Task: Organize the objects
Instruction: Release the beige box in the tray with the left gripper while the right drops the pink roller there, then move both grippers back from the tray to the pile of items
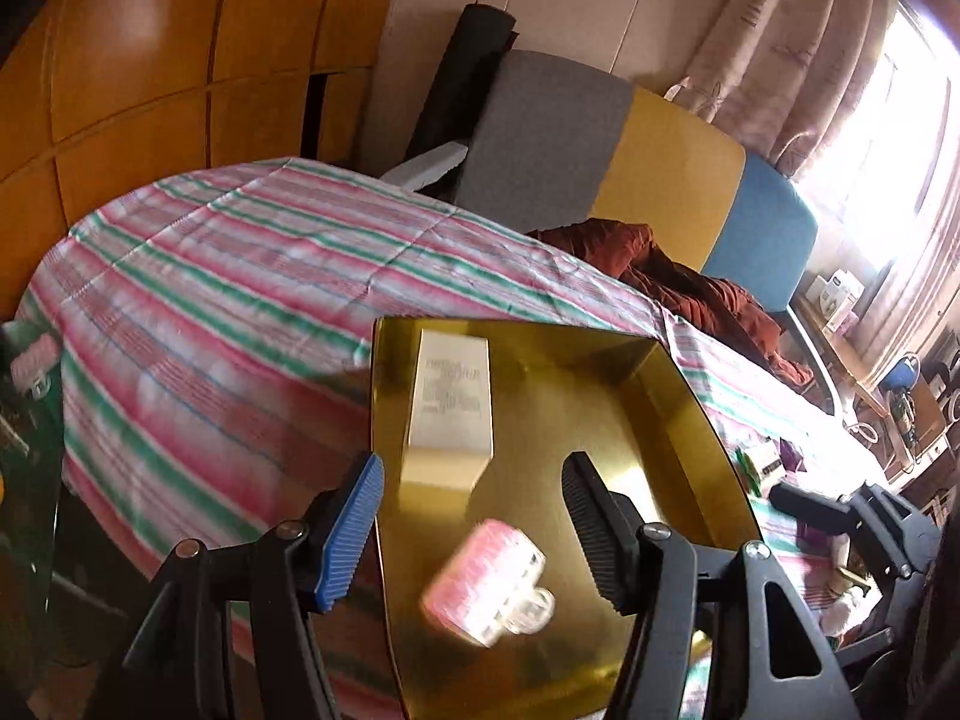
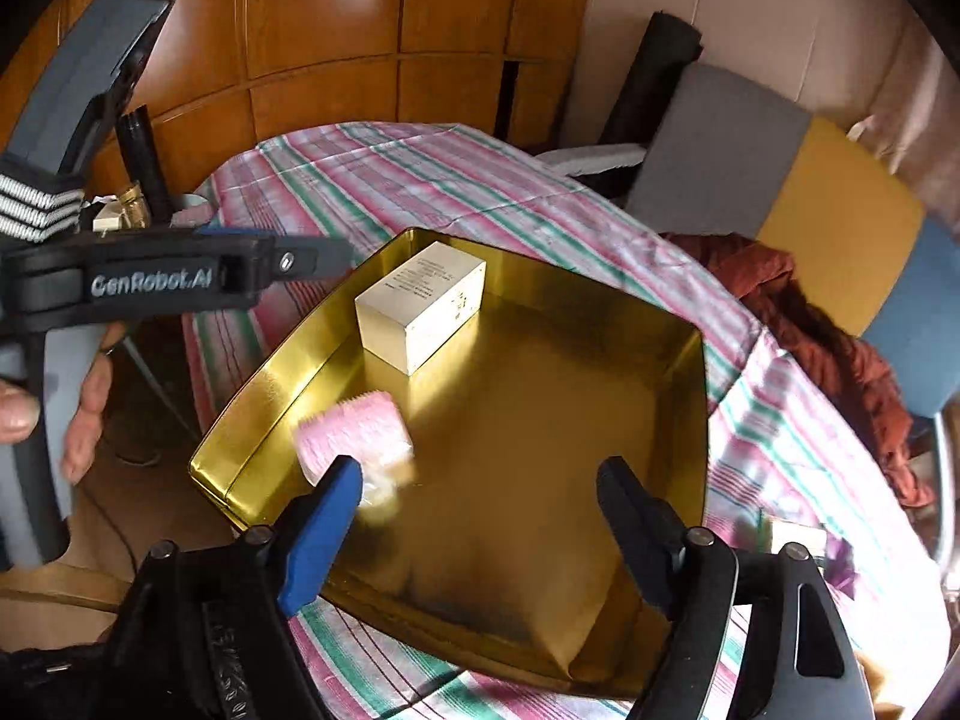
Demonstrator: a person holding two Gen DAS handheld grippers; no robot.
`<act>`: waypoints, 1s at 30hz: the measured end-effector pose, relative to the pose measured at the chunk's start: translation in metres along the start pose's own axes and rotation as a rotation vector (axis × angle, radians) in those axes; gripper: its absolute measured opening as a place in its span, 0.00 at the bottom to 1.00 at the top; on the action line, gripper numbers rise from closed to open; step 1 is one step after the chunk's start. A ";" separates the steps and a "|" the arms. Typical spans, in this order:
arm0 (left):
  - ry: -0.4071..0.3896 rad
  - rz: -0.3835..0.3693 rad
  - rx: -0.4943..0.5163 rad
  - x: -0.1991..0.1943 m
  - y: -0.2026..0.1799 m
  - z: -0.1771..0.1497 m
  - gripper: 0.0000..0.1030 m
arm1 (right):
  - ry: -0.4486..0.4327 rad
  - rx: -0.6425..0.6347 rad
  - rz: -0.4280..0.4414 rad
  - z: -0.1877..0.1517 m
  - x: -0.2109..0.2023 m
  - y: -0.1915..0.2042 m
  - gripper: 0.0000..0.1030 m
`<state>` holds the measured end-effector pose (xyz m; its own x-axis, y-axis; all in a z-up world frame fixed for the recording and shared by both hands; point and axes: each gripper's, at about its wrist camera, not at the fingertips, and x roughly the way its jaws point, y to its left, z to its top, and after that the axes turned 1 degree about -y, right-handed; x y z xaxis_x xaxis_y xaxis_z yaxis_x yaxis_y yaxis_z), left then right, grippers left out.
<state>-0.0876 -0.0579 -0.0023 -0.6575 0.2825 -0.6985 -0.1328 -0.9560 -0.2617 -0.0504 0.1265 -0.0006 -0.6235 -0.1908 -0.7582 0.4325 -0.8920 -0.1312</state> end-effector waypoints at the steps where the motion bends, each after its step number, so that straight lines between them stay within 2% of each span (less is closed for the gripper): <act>1: 0.005 0.000 -0.001 -0.001 0.000 -0.003 0.61 | -0.005 0.001 -0.017 -0.001 -0.003 0.002 0.81; 6: 0.027 -0.004 -0.005 -0.003 -0.003 -0.014 0.61 | -0.040 0.007 -0.049 -0.005 -0.021 0.001 0.86; 12: 0.025 -0.016 0.006 -0.007 -0.009 -0.017 0.61 | -0.061 0.001 -0.080 -0.006 -0.036 0.006 0.87; 18: 0.022 -0.021 0.085 -0.012 -0.030 -0.022 0.61 | -0.096 0.000 -0.161 -0.010 -0.049 0.006 0.89; 30: 0.062 -0.121 0.225 -0.003 -0.092 -0.037 0.61 | -0.095 0.232 -0.348 -0.044 -0.066 -0.065 0.89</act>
<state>-0.0464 0.0317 -0.0005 -0.5808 0.3937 -0.7125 -0.3738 -0.9065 -0.1961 -0.0085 0.2149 0.0297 -0.7681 0.1103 -0.6307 0.0348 -0.9764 -0.2131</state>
